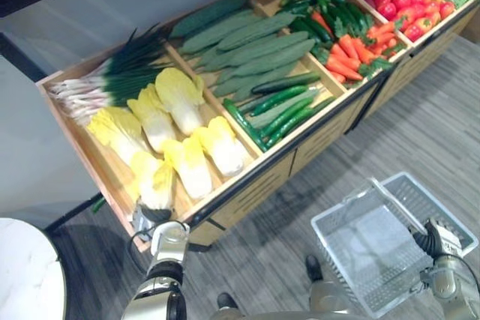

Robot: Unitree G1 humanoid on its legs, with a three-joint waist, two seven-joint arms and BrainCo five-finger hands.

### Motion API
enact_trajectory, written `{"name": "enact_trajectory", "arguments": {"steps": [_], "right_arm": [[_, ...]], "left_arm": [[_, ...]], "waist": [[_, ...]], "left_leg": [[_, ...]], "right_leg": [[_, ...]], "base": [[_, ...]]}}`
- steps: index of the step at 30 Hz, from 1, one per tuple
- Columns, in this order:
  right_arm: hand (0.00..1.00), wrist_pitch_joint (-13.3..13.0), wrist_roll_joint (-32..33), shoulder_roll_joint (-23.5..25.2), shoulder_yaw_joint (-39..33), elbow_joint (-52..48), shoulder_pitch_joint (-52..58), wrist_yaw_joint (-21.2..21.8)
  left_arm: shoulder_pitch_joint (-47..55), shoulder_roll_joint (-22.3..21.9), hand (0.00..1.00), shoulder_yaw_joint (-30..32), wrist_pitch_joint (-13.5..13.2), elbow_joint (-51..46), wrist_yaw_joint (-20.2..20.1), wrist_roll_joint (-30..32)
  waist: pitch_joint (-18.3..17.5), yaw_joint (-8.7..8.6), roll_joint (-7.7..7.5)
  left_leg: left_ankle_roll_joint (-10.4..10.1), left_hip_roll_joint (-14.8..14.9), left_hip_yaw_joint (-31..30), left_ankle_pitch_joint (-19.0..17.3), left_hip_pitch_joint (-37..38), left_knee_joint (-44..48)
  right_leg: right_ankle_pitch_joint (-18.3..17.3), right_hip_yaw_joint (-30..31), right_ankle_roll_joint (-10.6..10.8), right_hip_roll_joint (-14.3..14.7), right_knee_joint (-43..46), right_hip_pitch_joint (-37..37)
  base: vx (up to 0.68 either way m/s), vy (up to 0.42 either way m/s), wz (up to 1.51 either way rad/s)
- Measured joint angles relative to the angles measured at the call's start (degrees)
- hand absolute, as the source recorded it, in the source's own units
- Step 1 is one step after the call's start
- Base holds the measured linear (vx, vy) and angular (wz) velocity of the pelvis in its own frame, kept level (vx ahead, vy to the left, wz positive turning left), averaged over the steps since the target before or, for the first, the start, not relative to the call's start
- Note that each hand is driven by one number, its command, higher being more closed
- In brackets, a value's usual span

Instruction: Pick vegetable in the basket

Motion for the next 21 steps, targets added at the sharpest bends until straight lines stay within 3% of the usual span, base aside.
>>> {"name": "enact_trajectory", "arguments": {"steps": [10, 14, 21], "right_arm": [[1.0, 1.3, -0.5, 0.9, 0.3, 3.9, 1.5, 0.0], [1.0, 2.5, -0.5, 3.0, -0.2, 4.2, 2.2, 0.0], [1.0, 3.1, -0.5, 4.9, -1.1, 4.4, 2.3, -0.6]], "left_arm": [[1.0, -2.4, 1.0, -2.3, -4.2, -1.3, 0.8, -8.8], [1.8, -3.7, 1.0, -3.8, -4.7, -2.9, 1.0, -9.5], [3.9, -4.0, 1.0, -5.2, -5.4, -7.1, 0.9, -11.6]], "waist": [[-0.2, 0.18, -0.03], [-0.5, 0.24, 0.4], [-1.2, 0.3, -0.1]], "left_leg": [[0.3, -0.2, -2.4, 0.2, 0.1, 0.0], [0.5, -0.3, -3.4, 0.4, 0.1, 0.0], [0.6, -0.4, -4.2, 0.6, -0.1, 0.0]], "right_leg": [[0.0, -2.7, 0.0, -0.5, 0.0, 1.8], [0.0, -3.7, 0.0, -0.8, 0.0, 2.5], [0.0, -4.5, 0.0, -1.0, 0.1, 2.7]], "base": [[0.0, -0.02, 0.11], [-0.02, -0.019, 0.12], [-0.01, -0.015, 0.05]]}}
